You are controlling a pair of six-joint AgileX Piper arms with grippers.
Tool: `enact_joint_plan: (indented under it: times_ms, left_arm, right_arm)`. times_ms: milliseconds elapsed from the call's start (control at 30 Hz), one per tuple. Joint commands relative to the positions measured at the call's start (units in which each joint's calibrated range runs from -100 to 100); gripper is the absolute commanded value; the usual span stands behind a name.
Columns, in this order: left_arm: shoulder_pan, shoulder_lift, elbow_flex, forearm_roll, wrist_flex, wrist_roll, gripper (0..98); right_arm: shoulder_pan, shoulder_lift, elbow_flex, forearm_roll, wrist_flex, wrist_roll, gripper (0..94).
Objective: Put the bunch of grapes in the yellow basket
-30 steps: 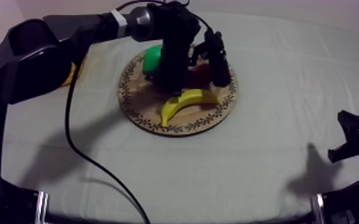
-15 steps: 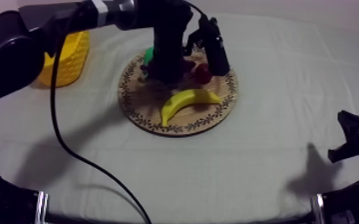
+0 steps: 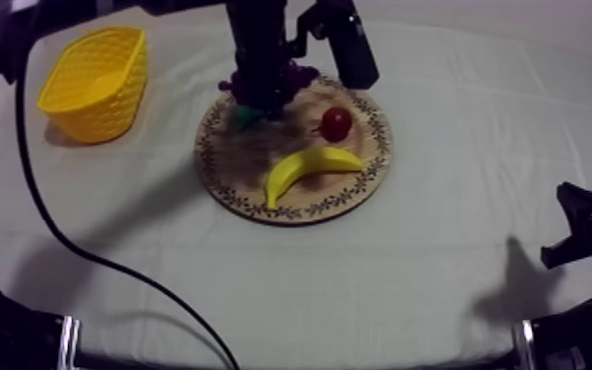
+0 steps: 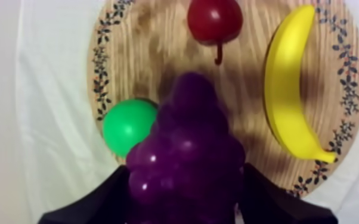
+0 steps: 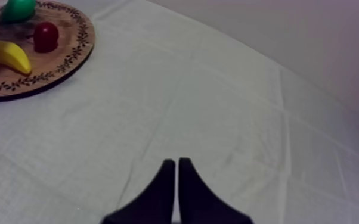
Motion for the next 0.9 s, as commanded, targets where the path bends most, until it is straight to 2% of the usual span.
enact_joint_plan:
  times_ms: [0, 467, 867]
  left_arm:
    - [0.02, -1.38, 0.10, 0.07, 0.24, 0.16, 49.8]
    - [-1.59, -4.73, -1.29, 1.09, 1.71, 1.96, 48.7]
    - [-9.02, -7.70, -1.11, 2.62, 3.43, 4.03, 48.9]
  right_arm:
    - [0.02, -0.01, -0.02, 0.00, -0.01, 0.00, 0.3]
    - [0.02, -0.01, -0.02, 0.00, -0.01, 0.00, 0.3]
    - [0.02, -0.01, -0.02, 0.00, -0.01, 0.00, 0.3]
